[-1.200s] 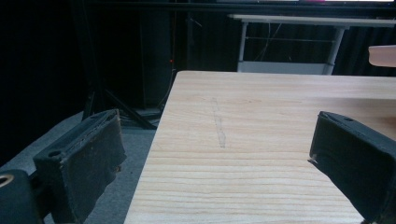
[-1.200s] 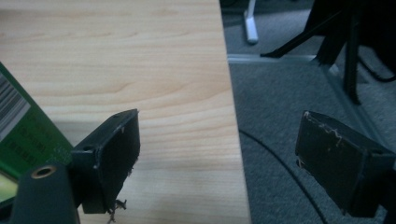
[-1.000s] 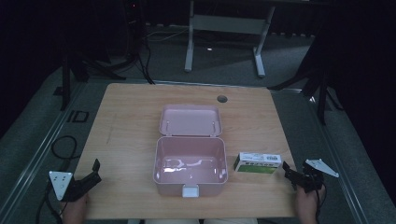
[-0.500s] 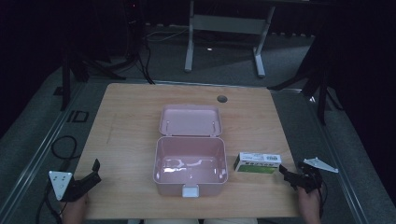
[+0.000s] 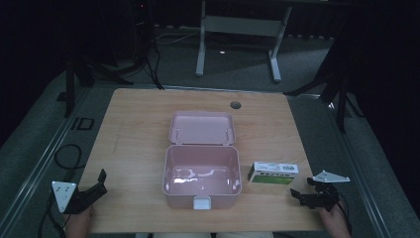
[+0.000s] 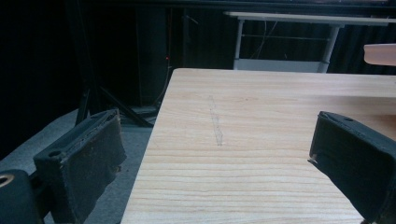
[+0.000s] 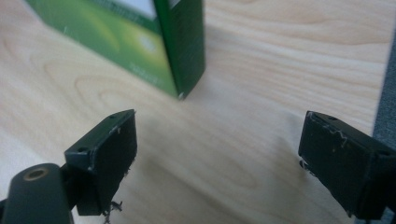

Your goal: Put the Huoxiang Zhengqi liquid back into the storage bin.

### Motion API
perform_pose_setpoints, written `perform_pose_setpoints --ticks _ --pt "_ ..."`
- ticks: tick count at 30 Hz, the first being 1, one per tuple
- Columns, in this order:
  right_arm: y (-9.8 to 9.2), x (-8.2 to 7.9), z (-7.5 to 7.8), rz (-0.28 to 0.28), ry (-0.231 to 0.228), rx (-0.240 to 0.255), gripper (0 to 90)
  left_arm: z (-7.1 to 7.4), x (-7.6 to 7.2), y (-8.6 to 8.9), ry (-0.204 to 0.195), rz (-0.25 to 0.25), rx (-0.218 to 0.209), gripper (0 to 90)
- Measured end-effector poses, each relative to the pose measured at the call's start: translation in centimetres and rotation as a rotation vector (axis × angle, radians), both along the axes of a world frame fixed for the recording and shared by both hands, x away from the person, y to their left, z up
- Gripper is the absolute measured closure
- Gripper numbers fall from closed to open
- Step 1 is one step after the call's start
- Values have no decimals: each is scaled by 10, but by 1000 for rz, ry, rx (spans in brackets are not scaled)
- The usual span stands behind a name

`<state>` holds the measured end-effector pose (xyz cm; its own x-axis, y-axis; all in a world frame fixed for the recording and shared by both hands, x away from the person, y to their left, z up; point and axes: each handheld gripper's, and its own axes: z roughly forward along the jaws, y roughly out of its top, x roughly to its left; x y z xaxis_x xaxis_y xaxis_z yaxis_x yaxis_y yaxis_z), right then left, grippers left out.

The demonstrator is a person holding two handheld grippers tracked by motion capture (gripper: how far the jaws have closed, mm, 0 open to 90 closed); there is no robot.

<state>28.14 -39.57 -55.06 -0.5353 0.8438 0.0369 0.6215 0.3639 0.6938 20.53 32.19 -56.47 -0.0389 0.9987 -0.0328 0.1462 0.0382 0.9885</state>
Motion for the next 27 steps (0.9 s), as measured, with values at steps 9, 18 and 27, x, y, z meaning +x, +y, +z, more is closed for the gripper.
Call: perform_pose_setpoints --ticks 9,18,27 --pt "12 -5 2 144 62 -30 114 0 0 0 1 -4 2 34" --pt "33 -9 6 269 96 -57 114 0 0 0 1 -9 3 34" --pt "54 -13 17 411 148 -115 121 0 0 -1 4 -17 8 34"
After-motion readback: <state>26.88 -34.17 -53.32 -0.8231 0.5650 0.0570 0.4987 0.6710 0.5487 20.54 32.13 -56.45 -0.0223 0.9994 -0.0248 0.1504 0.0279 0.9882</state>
